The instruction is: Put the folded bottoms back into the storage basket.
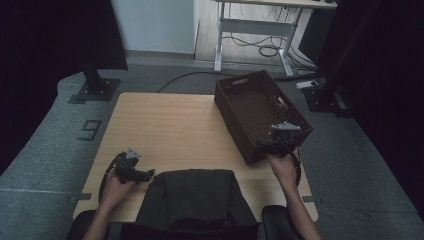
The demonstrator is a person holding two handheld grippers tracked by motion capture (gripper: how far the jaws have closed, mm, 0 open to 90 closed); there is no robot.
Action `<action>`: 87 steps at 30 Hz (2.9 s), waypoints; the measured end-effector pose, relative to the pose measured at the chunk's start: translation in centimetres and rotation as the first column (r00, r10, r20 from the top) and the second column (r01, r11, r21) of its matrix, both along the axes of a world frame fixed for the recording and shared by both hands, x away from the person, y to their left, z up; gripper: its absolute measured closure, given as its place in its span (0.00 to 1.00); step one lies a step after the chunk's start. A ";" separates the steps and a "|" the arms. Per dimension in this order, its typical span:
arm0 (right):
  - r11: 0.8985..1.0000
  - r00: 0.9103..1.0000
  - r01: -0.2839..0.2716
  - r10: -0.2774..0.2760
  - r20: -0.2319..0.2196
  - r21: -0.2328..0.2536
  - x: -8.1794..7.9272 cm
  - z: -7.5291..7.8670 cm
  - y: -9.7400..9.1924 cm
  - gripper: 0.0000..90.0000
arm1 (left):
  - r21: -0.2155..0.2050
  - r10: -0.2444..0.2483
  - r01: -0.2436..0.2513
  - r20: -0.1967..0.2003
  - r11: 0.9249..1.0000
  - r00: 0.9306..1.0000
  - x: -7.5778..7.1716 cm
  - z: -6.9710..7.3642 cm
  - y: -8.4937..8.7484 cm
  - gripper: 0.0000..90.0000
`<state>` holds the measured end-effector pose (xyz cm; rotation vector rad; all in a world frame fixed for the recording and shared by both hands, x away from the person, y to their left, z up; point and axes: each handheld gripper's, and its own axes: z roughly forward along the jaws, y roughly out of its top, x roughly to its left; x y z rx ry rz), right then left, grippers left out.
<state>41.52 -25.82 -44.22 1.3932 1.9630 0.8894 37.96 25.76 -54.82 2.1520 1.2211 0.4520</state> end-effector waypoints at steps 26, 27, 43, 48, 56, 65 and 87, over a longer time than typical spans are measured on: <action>0.988 0.988 0.145 -0.142 -0.054 0.053 -1.5 -0.8 -7.1 0.29 | 0.001 0.000 0.000 0.001 1.000 1.000 0.0 0.0 0.0 0.00; 0.987 0.988 0.148 -0.145 -0.056 0.056 -1.6 -0.8 -7.2 0.32 | 0.000 0.000 0.000 0.001 1.000 1.000 0.0 0.0 0.0 0.00; 0.967 0.969 0.235 -0.224 -0.107 0.102 -2.2 -0.8 -11.2 0.59 | 0.001 0.000 0.000 0.001 1.000 1.000 -0.1 0.0 0.0 0.00; 0.962 0.966 0.244 -0.229 -0.122 0.125 -2.2 -0.8 -11.8 0.65 | 0.001 0.000 0.000 0.001 1.000 1.000 -0.1 0.0 0.0 0.00; 0.966 0.965 0.244 -0.232 -0.125 0.091 -2.1 -0.8 -11.4 0.66 | 0.001 0.000 0.000 0.001 1.000 1.000 -0.1 0.0 0.0 0.00; 0.972 0.971 0.218 -0.206 -0.124 0.091 -1.8 -0.8 -10.3 0.67 | 0.001 0.000 0.000 0.001 1.000 1.000 -0.1 0.0 0.0 0.00; 0.994 0.989 0.088 -0.080 -0.121 0.066 0.2 -0.7 -4.9 0.69 | 0.001 0.000 0.000 0.001 1.000 1.000 -0.1 0.0 0.0 0.00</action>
